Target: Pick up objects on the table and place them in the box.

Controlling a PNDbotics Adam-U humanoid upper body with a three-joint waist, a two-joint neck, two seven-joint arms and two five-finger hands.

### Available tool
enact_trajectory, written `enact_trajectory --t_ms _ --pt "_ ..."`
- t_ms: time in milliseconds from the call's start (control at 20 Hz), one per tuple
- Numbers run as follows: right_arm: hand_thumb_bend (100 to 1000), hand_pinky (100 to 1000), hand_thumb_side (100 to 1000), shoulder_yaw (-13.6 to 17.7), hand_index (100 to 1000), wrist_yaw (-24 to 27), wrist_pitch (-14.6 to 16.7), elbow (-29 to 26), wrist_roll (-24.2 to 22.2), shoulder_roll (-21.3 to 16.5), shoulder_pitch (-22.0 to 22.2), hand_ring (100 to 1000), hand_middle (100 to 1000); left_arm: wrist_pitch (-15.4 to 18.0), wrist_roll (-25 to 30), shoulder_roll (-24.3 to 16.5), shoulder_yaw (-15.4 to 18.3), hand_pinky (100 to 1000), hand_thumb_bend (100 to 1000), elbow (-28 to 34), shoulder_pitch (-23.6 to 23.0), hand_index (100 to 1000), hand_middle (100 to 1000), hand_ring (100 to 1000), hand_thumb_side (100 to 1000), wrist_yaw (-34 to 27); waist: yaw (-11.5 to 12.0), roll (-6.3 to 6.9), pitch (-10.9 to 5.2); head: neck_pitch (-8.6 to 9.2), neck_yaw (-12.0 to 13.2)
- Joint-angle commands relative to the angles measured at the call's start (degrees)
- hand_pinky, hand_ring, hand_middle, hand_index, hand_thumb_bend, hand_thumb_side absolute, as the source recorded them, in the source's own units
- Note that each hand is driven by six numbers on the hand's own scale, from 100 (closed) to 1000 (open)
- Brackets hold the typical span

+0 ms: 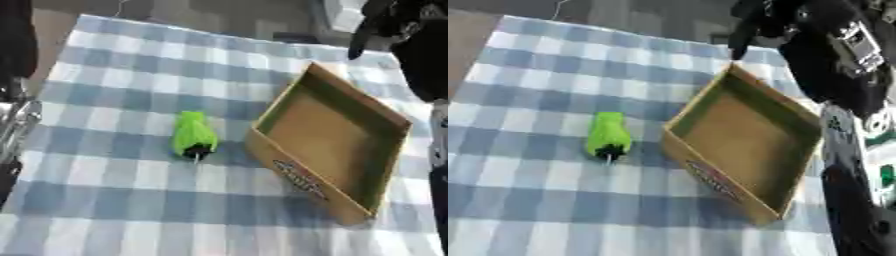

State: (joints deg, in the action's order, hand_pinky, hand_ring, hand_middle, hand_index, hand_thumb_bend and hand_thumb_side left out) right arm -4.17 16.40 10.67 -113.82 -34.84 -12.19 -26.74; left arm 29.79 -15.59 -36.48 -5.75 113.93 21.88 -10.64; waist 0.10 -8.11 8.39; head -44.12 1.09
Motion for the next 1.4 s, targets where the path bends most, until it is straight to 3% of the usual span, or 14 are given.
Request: enact_trajectory --t_ms 50,500,600,650,700,750,900,1050,1100,1150,1400 --pt "100 478 926 0.34 845 0.14 -0.12 -0.77 0.45 -0.17 -0.94 562 670 -0.04 -0.09 -1.48 0.36 404 281 0.66 0.61 850 805 746 947 0.30 -0.07 0.42 -0.77 0.00 0.07" --pt "100 478 920 1.01 830 0.27 -0.65 -0.77 2.68 0.04 -0.89 561 670 0.39 -0.35 -1.68 1.44 410 259 0.66 0.36 821 795 740 949 2.62 -0.04 0.44 -0.78 0.00 -0.41" --pt "100 478 920 1.58 830 0.18 -1.13 -0.77 4.06 0.20 -0.89 562 671 1.04 -1.14 -1.94 2.71 373 262 0.66 -0.32 814 796 741 952 7.96 -0.13 0.42 -0.72 0.00 -0.47" --pt "100 478 919 1.83 830 0.11 -1.34 -0.77 4.66 0.33 -0.92 563 673 0.66 -1.45 -2.03 2.96 301 272 0.66 -0.77 805 797 742 959 11.09 -0.29 0.41 -0.66 0.00 -0.55" --pt "100 478 919 2.10 831 0.04 -1.53 -0.77 5.24 0.49 -0.95 563 673 -0.15 -1.47 -2.09 2.98 320 270 0.66 -1.22 807 797 742 957 14.44 -0.53 0.40 -0.60 0.00 -0.66" --pt "100 478 920 2.36 833 -0.06 -1.75 -0.77 5.76 0.64 -0.95 563 675 -1.25 -1.24 -2.22 2.80 166 283 0.66 -1.72 826 821 762 977 17.66 -0.72 0.40 -0.53 0.00 -0.84" --pt "100 477 921 3.38 837 -0.31 -2.95 -0.77 7.75 1.00 -0.93 562 677 -7.58 4.28 -3.19 1.84 100 283 0.66 -3.67 873 844 781 999 28.37 -1.14 0.56 -0.37 0.00 -1.11" --pt "100 477 924 3.74 839 -0.88 -3.64 -0.77 9.16 0.99 -1.01 563 678 -10.17 12.18 -4.76 0.17 100 294 0.66 -4.81 857 846 788 1000 34.93 -1.30 0.83 -0.35 0.00 -1.36" --pt "100 477 924 3.69 839 -0.95 -3.72 -0.77 9.35 0.95 -1.04 563 678 -10.12 14.57 -5.40 -0.46 100 100 0.66 -5.06 857 846 788 1000 36.59 -1.36 0.90 -0.34 0.00 -1.44" --pt "100 477 925 3.62 840 -0.99 -3.76 -0.77 9.45 0.92 -1.06 563 679 -9.86 16.42 -5.90 -1.08 100 287 0.66 -5.23 843 843 786 1000 37.89 -1.43 0.95 -0.34 0.00 -1.46" --pt "100 477 926 3.27 841 -1.01 -3.87 -0.77 9.25 0.94 -1.05 563 680 -6.96 22.78 -8.10 -5.50 100 277 0.66 -5.45 825 837 782 1000 42.89 -1.86 1.17 -0.34 0.00 -0.72"
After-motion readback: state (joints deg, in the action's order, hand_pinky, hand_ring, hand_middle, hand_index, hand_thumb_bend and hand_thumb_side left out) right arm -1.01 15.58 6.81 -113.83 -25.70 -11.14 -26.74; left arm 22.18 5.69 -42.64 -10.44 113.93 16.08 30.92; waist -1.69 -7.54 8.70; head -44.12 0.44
